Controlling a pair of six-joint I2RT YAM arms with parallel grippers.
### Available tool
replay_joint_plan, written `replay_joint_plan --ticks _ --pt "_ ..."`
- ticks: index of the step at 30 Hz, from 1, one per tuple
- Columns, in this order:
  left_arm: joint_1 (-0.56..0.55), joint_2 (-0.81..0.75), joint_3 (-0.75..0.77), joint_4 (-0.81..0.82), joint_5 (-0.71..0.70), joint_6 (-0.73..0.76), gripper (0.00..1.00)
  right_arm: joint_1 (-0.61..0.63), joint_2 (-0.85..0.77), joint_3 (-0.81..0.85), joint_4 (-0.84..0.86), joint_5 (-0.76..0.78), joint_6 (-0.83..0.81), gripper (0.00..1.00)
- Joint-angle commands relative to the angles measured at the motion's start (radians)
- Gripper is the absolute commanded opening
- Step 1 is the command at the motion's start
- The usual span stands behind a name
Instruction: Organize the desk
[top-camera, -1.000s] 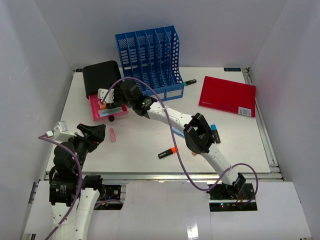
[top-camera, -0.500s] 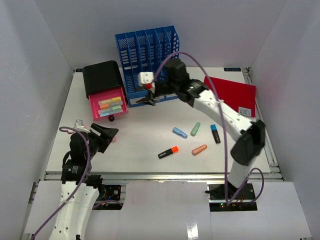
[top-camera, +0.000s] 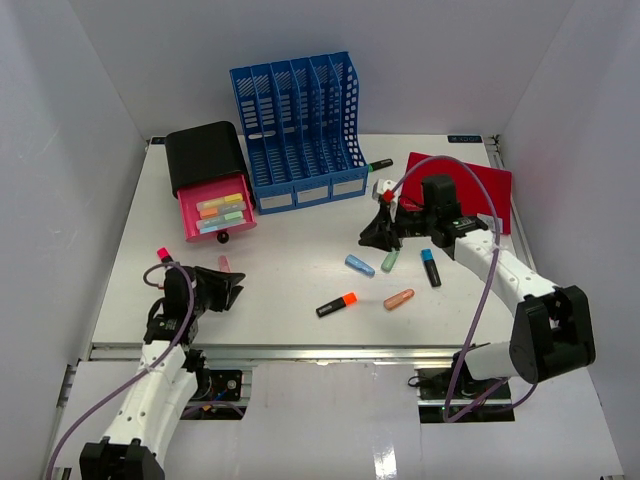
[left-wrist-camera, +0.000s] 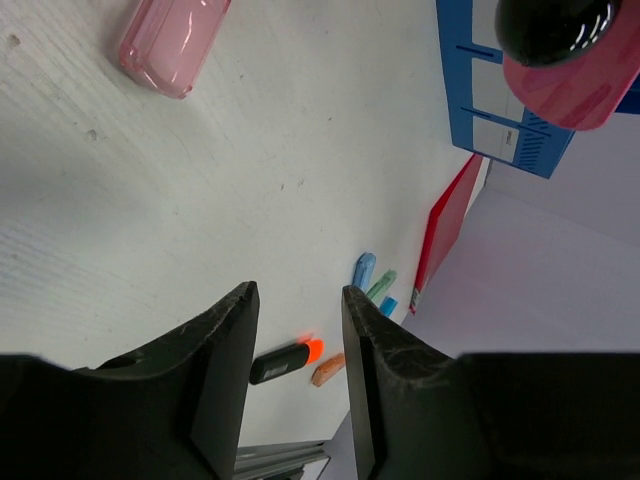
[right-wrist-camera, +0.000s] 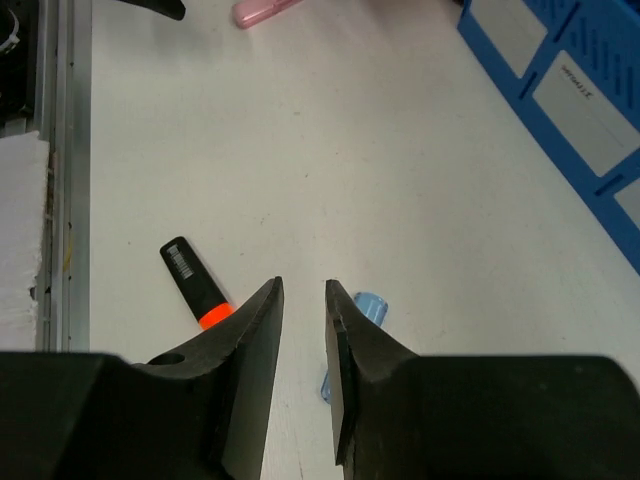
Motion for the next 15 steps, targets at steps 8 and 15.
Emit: replay_joint_plan --ticks 8,15 --pt "0.003 0.184 -0.079 0.372 -0.156 -0.123 0.36 -0.1 -0.112 -0.046 0.151 -0.152 0.071 0.28" --pt "0.003 0.303 -0.089 0.572 -0.287 -0.145 0.31 -0.102 -0.108 -0.054 0.152 -0.179 0.068 0.27"
